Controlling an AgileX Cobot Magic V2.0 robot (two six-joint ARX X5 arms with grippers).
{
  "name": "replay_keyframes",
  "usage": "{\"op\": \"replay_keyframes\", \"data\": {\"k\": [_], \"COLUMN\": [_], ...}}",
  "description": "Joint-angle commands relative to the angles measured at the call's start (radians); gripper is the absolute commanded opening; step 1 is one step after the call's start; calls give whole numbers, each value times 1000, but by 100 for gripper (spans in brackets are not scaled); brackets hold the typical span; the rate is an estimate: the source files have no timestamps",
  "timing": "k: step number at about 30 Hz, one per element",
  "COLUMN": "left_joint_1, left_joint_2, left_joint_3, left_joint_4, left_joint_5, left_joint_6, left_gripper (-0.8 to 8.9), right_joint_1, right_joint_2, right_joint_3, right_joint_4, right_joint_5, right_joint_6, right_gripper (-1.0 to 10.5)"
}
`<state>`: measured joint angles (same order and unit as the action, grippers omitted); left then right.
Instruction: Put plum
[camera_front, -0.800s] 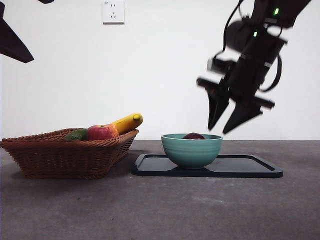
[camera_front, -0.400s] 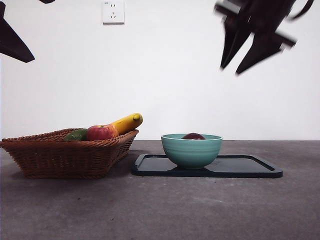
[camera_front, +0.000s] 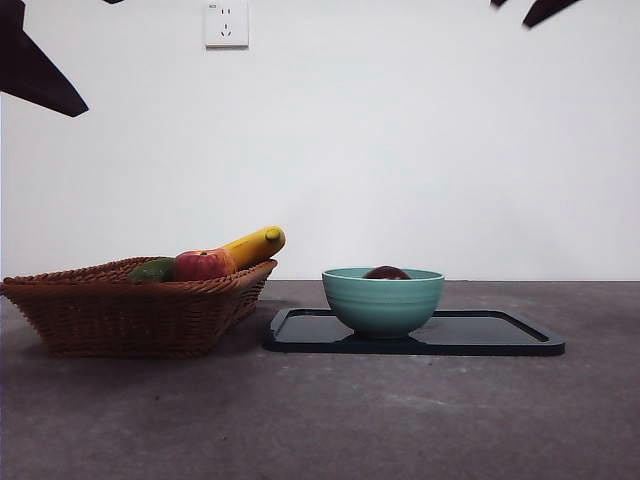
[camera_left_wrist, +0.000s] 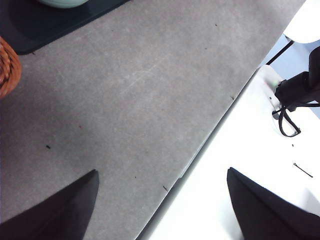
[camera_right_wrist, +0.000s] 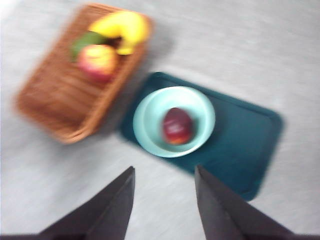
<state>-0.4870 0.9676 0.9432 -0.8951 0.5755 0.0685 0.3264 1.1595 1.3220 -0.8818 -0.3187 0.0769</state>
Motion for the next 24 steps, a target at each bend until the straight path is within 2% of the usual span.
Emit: {"op": "replay_keyframes", "data": {"k": [1, 5, 10, 13, 24], "left_joint_1": [-4, -4, -4, -4, -4], "left_joint_2": [5, 5, 5, 5, 5], "left_joint_3": [8, 8, 8, 8, 8], "left_joint_4": [5, 5, 5, 5, 5], "left_joint_5": [5, 5, 5, 5, 5], "left_joint_6": [10, 10, 9, 9, 9], "left_gripper": [404, 404, 404, 404, 404], "right_joint_1": [14, 34, 59, 69, 72], "right_joint_2": [-69, -189, -319, -376, -416], "right_joint_3": [-75, -212, -372, -444, -480], "right_joint_4": [-2, 10, 45, 47, 53], "right_joint_5": [-22, -41, -129, -131, -134], "right_joint_6": [-13, -13, -11, -6, -6], "right_gripper": [192, 192, 191, 192, 192]}}
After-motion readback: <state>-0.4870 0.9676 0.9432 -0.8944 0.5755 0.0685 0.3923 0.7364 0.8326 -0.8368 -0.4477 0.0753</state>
